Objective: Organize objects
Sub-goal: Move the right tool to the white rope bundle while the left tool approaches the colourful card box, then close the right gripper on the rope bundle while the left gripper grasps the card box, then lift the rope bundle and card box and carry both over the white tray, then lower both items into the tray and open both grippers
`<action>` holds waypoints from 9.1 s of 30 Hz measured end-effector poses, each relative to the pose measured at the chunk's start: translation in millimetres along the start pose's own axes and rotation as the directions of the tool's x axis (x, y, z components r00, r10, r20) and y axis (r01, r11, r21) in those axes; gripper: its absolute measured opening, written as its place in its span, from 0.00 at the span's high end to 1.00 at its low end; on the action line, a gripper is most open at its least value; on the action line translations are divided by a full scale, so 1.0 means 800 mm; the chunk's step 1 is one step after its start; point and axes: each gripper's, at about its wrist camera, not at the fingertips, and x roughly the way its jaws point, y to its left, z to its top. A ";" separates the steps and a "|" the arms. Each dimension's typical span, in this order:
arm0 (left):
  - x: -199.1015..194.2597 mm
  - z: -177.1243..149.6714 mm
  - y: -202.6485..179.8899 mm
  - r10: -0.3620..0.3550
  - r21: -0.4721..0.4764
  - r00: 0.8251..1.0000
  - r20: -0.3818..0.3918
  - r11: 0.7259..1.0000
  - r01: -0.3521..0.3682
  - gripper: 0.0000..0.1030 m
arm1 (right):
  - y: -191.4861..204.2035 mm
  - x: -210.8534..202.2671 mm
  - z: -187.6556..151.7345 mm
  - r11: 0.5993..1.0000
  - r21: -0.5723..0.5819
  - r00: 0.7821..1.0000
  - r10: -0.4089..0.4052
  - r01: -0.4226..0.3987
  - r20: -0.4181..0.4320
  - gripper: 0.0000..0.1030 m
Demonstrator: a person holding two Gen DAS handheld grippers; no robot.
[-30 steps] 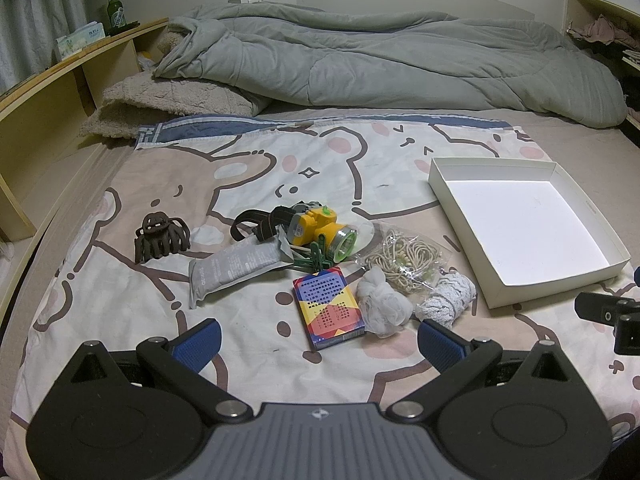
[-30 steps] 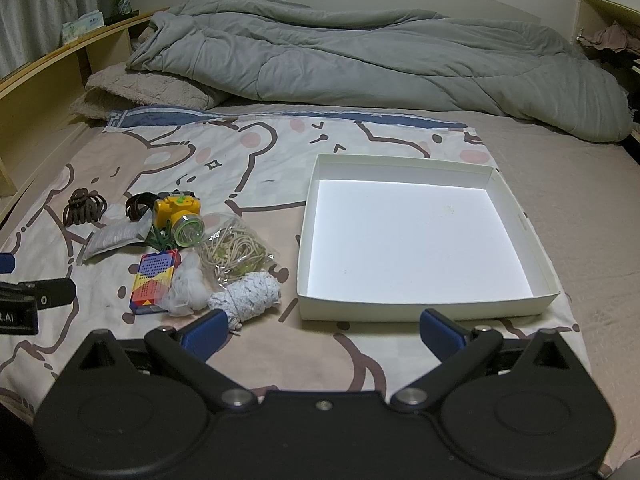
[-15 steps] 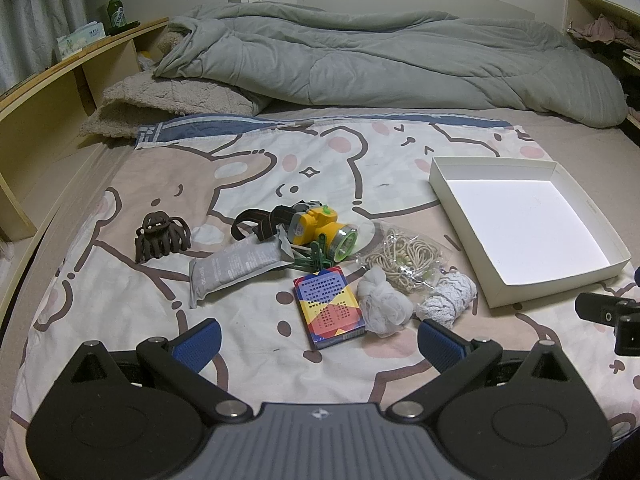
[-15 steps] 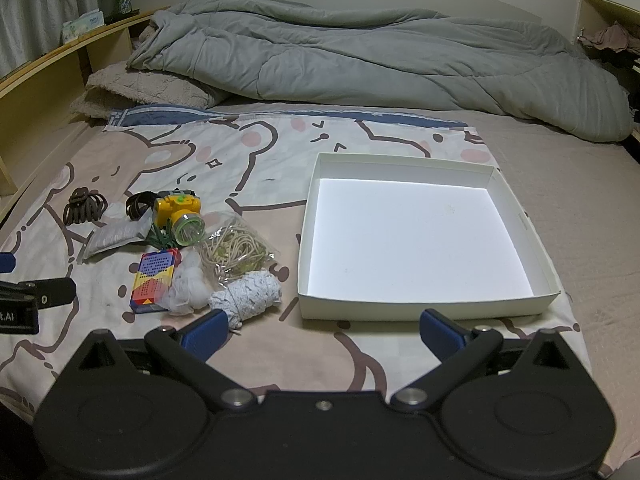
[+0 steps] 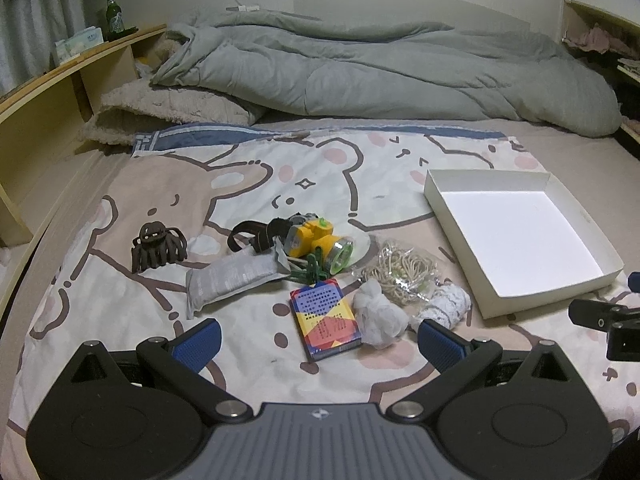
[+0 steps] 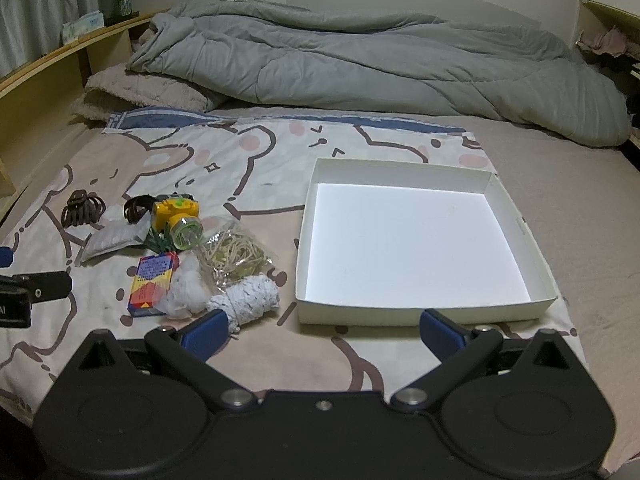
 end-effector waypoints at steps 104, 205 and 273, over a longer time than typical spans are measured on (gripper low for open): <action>0.265 0.021 0.043 -0.097 -0.070 0.890 -0.446 0.995 0.073 0.29 | 0.103 0.213 0.035 0.809 -0.474 0.912 0.174 -0.347 -0.372 0.31; 0.161 0.094 -0.265 -0.325 0.018 0.940 -0.100 0.944 0.328 0.42 | -0.241 0.105 0.080 0.988 0.151 0.997 -0.053 0.045 0.049 0.31; 0.147 0.091 -0.239 -0.232 0.062 0.956 -0.178 0.967 0.246 0.12 | -0.237 0.084 0.052 0.976 0.216 0.998 -0.013 0.027 -0.067 0.19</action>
